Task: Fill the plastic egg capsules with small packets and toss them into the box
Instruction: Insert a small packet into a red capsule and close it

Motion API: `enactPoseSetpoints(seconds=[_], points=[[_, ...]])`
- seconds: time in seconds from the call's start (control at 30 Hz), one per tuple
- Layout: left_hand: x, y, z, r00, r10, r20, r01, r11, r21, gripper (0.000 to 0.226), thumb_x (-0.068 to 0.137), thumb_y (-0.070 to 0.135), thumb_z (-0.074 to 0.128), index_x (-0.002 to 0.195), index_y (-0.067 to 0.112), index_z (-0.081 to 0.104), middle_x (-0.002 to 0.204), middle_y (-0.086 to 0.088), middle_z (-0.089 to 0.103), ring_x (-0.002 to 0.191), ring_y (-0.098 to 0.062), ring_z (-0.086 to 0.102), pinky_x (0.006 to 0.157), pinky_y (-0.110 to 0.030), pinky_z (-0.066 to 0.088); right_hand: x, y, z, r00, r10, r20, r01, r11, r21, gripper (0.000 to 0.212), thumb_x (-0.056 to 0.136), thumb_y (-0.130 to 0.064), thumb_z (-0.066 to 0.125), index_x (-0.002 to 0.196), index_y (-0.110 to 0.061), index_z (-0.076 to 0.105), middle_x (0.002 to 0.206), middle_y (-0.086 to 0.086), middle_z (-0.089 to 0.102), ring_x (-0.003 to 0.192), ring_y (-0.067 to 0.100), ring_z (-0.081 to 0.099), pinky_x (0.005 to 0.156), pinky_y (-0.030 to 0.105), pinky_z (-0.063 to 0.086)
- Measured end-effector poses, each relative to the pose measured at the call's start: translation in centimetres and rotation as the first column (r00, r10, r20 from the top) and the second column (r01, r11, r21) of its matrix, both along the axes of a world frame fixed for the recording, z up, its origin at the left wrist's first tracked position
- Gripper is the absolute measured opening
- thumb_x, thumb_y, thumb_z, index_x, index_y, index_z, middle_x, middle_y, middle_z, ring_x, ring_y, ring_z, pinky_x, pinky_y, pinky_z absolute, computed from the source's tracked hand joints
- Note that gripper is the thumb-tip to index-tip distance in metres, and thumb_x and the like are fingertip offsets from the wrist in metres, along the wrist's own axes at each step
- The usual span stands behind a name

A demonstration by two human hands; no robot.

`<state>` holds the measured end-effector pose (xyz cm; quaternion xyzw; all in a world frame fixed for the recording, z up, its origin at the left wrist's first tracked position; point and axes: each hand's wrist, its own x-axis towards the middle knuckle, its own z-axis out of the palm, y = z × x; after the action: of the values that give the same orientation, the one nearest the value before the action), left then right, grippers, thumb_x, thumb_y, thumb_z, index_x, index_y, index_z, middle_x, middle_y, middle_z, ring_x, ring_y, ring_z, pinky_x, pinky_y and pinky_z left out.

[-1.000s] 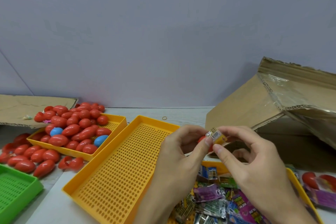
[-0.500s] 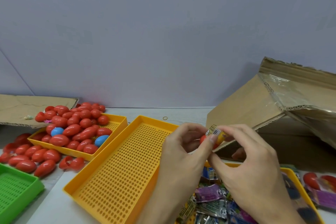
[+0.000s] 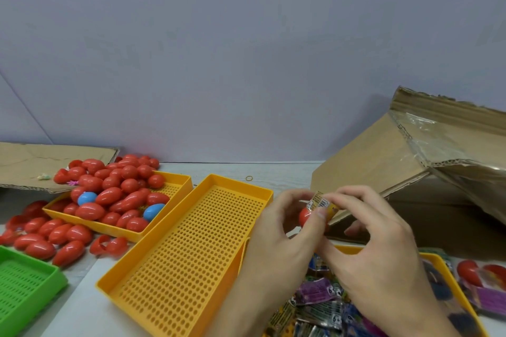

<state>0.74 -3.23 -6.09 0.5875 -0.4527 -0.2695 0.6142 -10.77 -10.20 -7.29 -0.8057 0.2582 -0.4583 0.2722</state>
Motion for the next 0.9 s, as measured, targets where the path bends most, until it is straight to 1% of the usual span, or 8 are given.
enactPoseSetpoints(seconds=[0.17, 0.2, 0.33, 0.4, 0.57, 0.7, 0.8, 0.9], points=[[0.07, -0.11, 0.13, 0.999, -0.019, 0.03, 0.02, 1.0, -0.024, 0.009, 0.093, 0.019, 0.066, 0.099, 0.018, 0.072, 0.087, -0.001, 0.073, 0.083, -0.015, 0.07, 0.072, -0.024, 0.056, 0.0, -0.08, -0.21, 1.0, 0.016, 0.006, -0.016, 1.0, 0.008, 0.051, 0.064, -0.016, 0.086, 0.107, -0.035, 0.064, 0.111, -0.028, 0.051, 0.095, -0.012, 0.052, 0.077, 0.001, 0.04], [0.15, -0.08, 0.12, 0.999, -0.023, 0.027, 0.023, 1.0, -0.017, 0.008, 0.093, 0.019, 0.066, 0.099, 0.018, 0.073, 0.087, 0.0, 0.074, 0.083, -0.015, 0.071, 0.073, -0.026, 0.057, 0.01, -0.08, -0.21, 1.0, 0.019, 0.003, -0.019, 1.0, 0.006, 0.051, 0.064, -0.017, 0.085, 0.106, -0.036, 0.063, 0.111, -0.029, 0.05, 0.095, -0.013, 0.051, 0.078, 0.001, 0.04], [0.28, 0.06, 0.1, 0.999, -0.02, 0.038, 0.019, 1.0, 0.024, 0.008, 0.093, 0.022, 0.068, 0.098, 0.019, 0.073, 0.09, -0.007, 0.074, 0.085, -0.025, 0.071, 0.08, -0.049, 0.057, -0.11, -0.27, -0.37, 1.0, 0.012, 0.0, -0.012, 1.0, 0.001, 0.046, 0.066, -0.017, 0.085, 0.107, -0.029, 0.07, 0.109, -0.029, 0.051, 0.093, -0.012, 0.051, 0.075, 0.001, 0.04], [0.28, 0.09, 0.03, 0.999, -0.018, 0.039, 0.017, 0.999, 0.034, 0.009, 0.092, 0.023, 0.068, 0.098, 0.018, 0.073, 0.089, -0.011, 0.073, 0.085, -0.03, 0.07, 0.078, -0.053, 0.055, -0.18, -0.35, -0.39, 1.0, 0.012, 0.001, -0.012, 1.0, 0.003, 0.046, 0.067, -0.018, 0.084, 0.109, -0.029, 0.071, 0.111, -0.028, 0.051, 0.094, -0.012, 0.051, 0.077, 0.001, 0.041], [0.25, 0.09, 0.05, 1.0, -0.011, 0.029, 0.01, 1.0, 0.027, 0.011, 0.092, 0.024, 0.068, 0.101, 0.02, 0.073, 0.093, -0.01, 0.073, 0.088, -0.028, 0.07, 0.081, -0.052, 0.055, -0.19, -0.33, -0.24, 1.0, 0.031, 0.007, -0.031, 1.0, 0.001, 0.045, 0.068, -0.019, 0.083, 0.107, -0.036, 0.068, 0.11, -0.029, 0.051, 0.095, -0.012, 0.051, 0.078, 0.001, 0.04], [0.27, 0.05, -0.03, 0.999, -0.011, 0.032, 0.01, 1.0, 0.014, 0.016, 0.093, 0.028, 0.065, 0.104, 0.021, 0.074, 0.094, -0.004, 0.075, 0.09, -0.017, 0.071, 0.083, -0.041, 0.058, -0.25, -0.3, -0.27, 0.999, 0.028, 0.022, -0.028, 1.0, 0.009, 0.046, 0.068, -0.022, 0.083, 0.108, -0.037, 0.068, 0.106, -0.029, 0.053, 0.092, -0.011, 0.053, 0.073, 0.0, 0.04], [0.48, 0.06, -0.16, 1.0, -0.019, 0.017, 0.019, 0.999, 0.038, 0.014, 0.095, 0.025, 0.063, 0.099, 0.018, 0.075, 0.088, -0.001, 0.076, 0.083, -0.013, 0.072, 0.077, -0.035, 0.06, -0.24, -0.38, -0.52, 0.998, 0.053, 0.029, -0.054, 0.997, 0.056, 0.059, 0.068, -0.019, 0.084, 0.115, -0.047, 0.062, 0.109, -0.029, 0.057, 0.088, -0.003, 0.059, 0.068, 0.009, 0.049], [0.69, 0.11, -0.11, 0.999, -0.039, -0.014, 0.04, 0.997, 0.069, 0.016, 0.095, 0.026, 0.062, 0.096, 0.016, 0.075, 0.083, -0.003, 0.075, 0.079, -0.016, 0.071, 0.078, -0.042, 0.061, -0.18, -0.42, -0.75, 0.998, 0.064, 0.016, -0.065, 0.994, 0.089, 0.068, 0.07, -0.015, 0.084, 0.118, -0.054, 0.056, 0.111, -0.028, 0.059, 0.083, 0.004, 0.065, 0.066, 0.021, 0.057]])
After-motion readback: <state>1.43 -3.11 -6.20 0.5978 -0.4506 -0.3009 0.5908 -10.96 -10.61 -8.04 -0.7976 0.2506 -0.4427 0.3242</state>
